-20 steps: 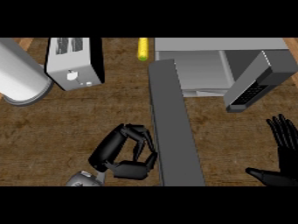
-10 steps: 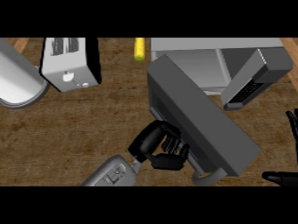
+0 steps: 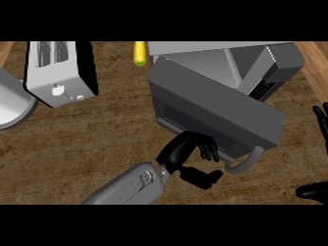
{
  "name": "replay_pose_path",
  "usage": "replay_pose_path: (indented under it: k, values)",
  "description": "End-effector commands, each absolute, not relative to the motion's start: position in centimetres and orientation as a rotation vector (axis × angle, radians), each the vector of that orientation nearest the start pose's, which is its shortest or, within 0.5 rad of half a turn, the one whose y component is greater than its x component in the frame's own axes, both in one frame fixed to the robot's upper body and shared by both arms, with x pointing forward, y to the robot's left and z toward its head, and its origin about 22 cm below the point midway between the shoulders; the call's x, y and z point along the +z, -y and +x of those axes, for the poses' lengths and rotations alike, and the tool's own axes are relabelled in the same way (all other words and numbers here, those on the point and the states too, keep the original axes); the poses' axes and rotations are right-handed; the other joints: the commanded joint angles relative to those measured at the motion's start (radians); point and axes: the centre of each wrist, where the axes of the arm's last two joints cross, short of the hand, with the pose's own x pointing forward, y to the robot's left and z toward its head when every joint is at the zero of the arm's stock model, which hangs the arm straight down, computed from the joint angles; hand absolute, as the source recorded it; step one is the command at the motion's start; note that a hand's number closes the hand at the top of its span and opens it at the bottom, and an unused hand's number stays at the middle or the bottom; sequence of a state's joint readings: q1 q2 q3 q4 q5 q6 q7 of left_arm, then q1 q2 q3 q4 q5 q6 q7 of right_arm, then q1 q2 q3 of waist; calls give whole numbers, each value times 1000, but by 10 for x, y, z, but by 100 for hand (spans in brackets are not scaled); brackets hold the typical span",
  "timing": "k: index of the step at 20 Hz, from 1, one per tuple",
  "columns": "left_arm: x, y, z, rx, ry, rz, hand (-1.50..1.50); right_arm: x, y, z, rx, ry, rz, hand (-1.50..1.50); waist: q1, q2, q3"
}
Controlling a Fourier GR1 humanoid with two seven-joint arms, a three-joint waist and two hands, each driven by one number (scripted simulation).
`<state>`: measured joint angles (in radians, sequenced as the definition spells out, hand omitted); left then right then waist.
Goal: Pick up the milk, place it into the microwave and close the microwave
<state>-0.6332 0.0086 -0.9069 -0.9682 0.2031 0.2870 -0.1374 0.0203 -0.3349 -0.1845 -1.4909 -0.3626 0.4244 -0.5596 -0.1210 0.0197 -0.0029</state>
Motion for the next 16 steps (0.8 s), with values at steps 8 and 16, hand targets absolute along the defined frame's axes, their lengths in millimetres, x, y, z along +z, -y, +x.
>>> replay_pose_path:
  k: [8,16]
  values:
    - [30,1,309,-639,1763,-395,150,61,340,252,254,2145,474,-150,-116,26,-5]
    - [54,7,335,-581,1803,-350,150,86,344,258,307,2182,496,-150,-200,40,-2]
